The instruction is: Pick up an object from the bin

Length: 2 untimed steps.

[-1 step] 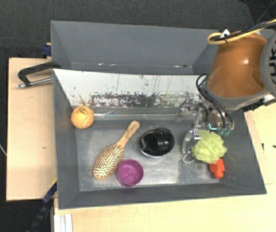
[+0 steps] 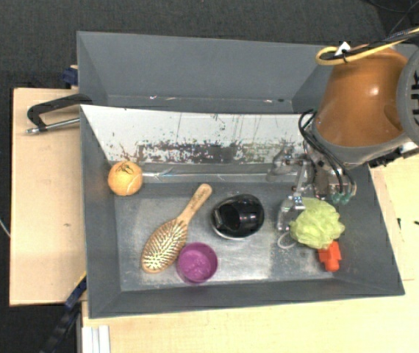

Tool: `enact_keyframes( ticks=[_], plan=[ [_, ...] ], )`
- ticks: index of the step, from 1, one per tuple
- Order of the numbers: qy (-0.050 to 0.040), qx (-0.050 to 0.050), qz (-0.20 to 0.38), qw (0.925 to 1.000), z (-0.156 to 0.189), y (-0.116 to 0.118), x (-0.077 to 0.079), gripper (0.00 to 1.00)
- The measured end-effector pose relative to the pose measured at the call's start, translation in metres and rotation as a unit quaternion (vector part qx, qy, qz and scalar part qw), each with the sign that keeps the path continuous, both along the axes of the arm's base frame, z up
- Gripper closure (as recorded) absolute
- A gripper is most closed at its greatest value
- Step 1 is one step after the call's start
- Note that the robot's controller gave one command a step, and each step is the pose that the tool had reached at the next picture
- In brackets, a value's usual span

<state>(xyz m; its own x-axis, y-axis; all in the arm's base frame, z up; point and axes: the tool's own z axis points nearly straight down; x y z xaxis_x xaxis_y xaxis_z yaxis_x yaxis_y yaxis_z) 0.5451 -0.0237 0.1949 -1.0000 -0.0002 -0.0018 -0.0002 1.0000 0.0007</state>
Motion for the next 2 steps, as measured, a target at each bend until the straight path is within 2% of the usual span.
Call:
enact_keyframes(
  ticks=[1, 2],
  plan=[
    [-0.0024, 0.0, 0.008, 1.0, -0.066, 0.034, 0.008, 0.0],
    [-0.0017, 0.0, -0.033, 0.9995, -0.075, 0.055, 0.006, 0.0]
  ],
)
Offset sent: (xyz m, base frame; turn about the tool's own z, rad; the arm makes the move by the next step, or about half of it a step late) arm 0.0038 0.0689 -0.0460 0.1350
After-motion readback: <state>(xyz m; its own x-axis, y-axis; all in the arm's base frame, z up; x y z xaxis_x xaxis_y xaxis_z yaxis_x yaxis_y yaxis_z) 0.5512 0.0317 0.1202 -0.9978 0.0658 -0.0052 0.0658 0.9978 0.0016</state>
